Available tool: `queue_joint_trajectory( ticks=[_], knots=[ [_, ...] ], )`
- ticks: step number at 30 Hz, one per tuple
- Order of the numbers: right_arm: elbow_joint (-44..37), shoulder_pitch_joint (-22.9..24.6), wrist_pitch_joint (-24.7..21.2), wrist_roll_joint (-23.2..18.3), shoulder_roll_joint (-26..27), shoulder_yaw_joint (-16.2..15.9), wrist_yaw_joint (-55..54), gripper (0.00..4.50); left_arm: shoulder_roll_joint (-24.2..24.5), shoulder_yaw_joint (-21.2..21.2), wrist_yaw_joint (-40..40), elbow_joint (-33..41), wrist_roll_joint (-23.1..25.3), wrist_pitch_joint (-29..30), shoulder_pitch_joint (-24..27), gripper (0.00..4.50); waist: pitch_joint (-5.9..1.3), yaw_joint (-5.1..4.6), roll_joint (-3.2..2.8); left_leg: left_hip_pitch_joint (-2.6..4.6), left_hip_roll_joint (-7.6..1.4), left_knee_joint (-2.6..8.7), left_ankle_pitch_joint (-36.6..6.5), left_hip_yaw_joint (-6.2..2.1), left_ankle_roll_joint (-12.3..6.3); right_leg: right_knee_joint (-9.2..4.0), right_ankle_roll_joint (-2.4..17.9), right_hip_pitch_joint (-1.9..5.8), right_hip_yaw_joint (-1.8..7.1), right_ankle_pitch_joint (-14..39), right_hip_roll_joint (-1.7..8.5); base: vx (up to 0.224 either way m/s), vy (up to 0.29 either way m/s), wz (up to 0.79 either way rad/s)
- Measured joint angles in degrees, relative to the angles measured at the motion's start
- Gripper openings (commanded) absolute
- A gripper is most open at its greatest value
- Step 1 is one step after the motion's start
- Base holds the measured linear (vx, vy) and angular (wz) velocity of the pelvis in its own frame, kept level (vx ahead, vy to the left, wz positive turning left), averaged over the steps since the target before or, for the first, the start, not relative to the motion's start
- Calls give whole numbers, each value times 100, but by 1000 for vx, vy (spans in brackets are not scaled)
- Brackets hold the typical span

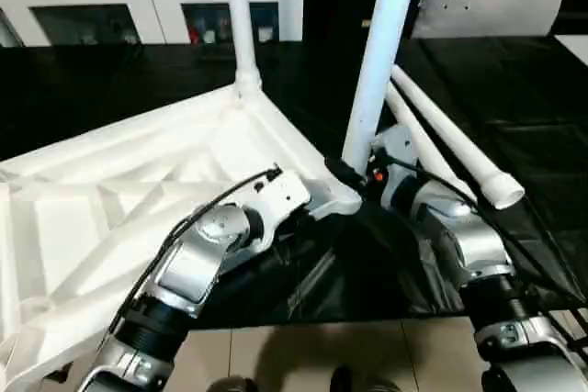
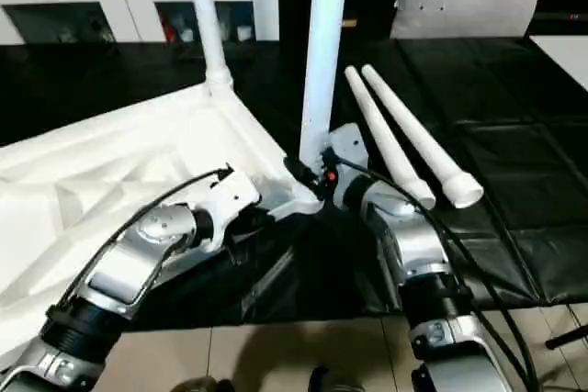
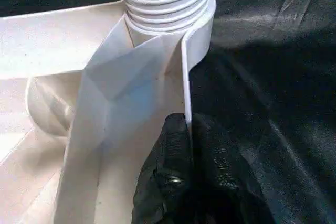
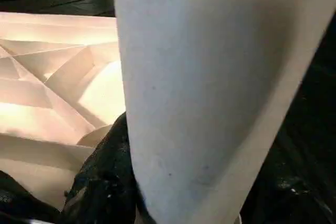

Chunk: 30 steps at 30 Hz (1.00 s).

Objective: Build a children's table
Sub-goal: Insert table leg to table base

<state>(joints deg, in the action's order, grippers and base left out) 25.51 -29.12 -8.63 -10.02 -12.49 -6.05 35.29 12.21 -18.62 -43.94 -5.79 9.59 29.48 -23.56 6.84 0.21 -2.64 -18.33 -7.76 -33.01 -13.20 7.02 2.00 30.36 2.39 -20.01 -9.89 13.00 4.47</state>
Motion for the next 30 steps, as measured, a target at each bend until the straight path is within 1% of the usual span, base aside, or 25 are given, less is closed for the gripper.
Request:
queue_joint_trajectory(
  ticks=[1,3,4,6,7,9,10,12,13,15,16,17,18,19,20,23,26,29,30],
  knots=[
    [15,-14,0,0,25,13,-33,192,14,-29,50,26,30,-2,0,0,0,0,0,1,0,1,0,0,0,1,0,0,0,0,0,0,0,0],
    [38,-33,0,-5,49,25,-40,192,21,-38,100,33,48,-18,0,0,0,1,-2,-20,0,1,0,0,0,1,0,1,2,0,0,0,0,0],
    [64,-49,-2,-22,75,68,-30,227,30,-47,145,25,84,-76,0,0,0,3,-2,-24,0,1,0,1,0,2,1,-1,3,-1,0,0,0,0],
    [116,-68,0,-36,96,80,-28,227,44,-47,185,-15,89,-174,-2,0,-1,8,-3,-31,0,1,1,1,1,6,7,-4,8,-4,0,0,0,0],
    [118,-72,1,-36,104,90,-32,267,49,-45,196,-27,88,-229,-3,0,-2,11,-1,-31,0,1,1,8,1,14,12,-6,20,-15,0,0,0,0],
    [199,-74,-11,-28,112,91,-36,268,68,-33,200,-119,32,-388,-29,0,-4,27,2,-33,0,-8,3,24,0,23,29,-12,42,-77,0,0,0,0],
    [250,-30,20,-41,105,135,-65,268,85,-31,163,-195,-36,-555,-40,0,-5,51,4,-46,0,-18,5,40,0,44,33,-34,66,-117,0,0,0,0],
    [239,-38,51,-40,105,140,-59,304,116,-14,131,-254,-108,-746,-62,0,-29,109,10,-85,0,-61,7,88,-2,93,38,-98,129,-260,0,0,0,0],
    [242,-36,56,-38,101,140,-57,314,123,3,109,-294,-111,-820,-71,0,-43,135,13,-86,3,-61,1,108,-7,102,42,-115,159,-330,1,0,0,0],
    [278,17,60,-31,66,139,-24,322,176,4,73,-363,-126,-966,-100,0,-57,182,10,-93,3,-36,-2,120,-1,123,65,-148,164,-354,1,51,-32,0],
    [309,73,59,-24,50,137,-12,345,189,10,50,-379,-164,-1040,-112,0,-65,217,-2,-117,2,-32,15,124,-27,164,48,-191,171,-340,1,54,-45,-1],
    [324,113,74,-24,35,140,-6,345,205,21,36,-397,-205,-1084,-123,0,-73,237,-15,-140,0,-31,17,125,-29,189,44,-223,172,-329,1,0,0,0],
    [232,192,133,-19,-23,136,22,353,245,23,-11,-458,-240,-1165,-149,0,-83,279,-31,-165,-4,-31,19,125,-31,209,53,-252,169,-321,0,0,0,0],
    [140,270,195,-14,-94,117,117,358,271,36,-74,-541,-277,-1257,-195,0,-88,317,-37,-187,-4,-45,20,126,-33,261,72,-296,172,-297,0,0,0,0],
    [25,376,211,-16,-140,116,182,364,296,42,-122,-626,-319,-1331,-241,0,-88,336,-39,-197,-12,-60,20,124,-33,285,75,-308,167,-286,-1,0,0,0],
    [-180,646,265,-41,-255,119,343,403,408,118,-202,-838,-382,-1507,-294,0,-90,335,-42,-191,-36,-58,34,120,-56,281,77,-306,144,-284,-21,0,0,0],
    [-343,852,248,-69,-354,116,483,411,471,146,-234,-1015,-417,-1643,-349,0,-90,307,-41,-182,-59,-60,41,126,-46,276,78,-300,132,-286,-35,0,0,0],
    [-498,1254,120,-89,-504,36,708,444,611,149,-407,-1201,-458,-1885,-413,0,-89,314,-40,-184,-73,-56,43,135,-43,273,78,-298,125,-286,-40,0,0,0],
    [-551,1315,110,-90,-558,12,757,444,647,149,-452,-1258,-477,-1964,-433,0,-89,314,-41,-186,-77,-56,52,135,-31,274,77,-298,123,-286,-41,0,0,0]
  ],
)
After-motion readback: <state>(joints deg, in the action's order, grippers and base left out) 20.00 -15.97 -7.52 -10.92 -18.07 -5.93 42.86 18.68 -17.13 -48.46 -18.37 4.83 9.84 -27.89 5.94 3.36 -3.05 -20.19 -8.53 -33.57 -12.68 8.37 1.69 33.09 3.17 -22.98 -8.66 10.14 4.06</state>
